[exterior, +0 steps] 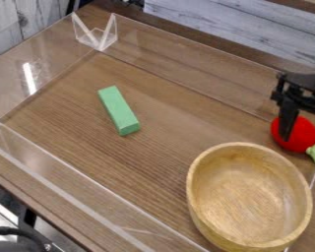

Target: Move the red object to the left side of the table

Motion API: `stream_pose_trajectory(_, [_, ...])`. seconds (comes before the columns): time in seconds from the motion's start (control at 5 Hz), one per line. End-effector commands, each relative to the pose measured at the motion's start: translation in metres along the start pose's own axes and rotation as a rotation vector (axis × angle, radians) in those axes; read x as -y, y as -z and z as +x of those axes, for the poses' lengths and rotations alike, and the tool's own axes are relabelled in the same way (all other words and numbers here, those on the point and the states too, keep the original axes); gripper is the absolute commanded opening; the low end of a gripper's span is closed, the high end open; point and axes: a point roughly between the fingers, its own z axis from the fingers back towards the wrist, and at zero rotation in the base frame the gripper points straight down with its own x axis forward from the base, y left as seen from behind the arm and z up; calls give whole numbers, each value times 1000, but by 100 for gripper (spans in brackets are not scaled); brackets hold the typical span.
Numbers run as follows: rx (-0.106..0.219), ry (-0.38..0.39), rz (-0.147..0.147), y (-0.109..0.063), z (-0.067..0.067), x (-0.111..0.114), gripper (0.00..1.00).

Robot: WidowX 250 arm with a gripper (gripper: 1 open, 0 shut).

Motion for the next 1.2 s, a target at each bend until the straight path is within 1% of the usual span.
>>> stream_pose_trajectory(0.0, [50,-29,-43,-11,6,3,100])
stream_pose_trajectory(0.2, [57,-80,-63,-6,13,1,100])
stream_pose_trajectory(0.6, [70,-115,-104,15,30,1,100])
stream_pose_trajectory(1.0, [104,-326,-146,37,49,1,100])
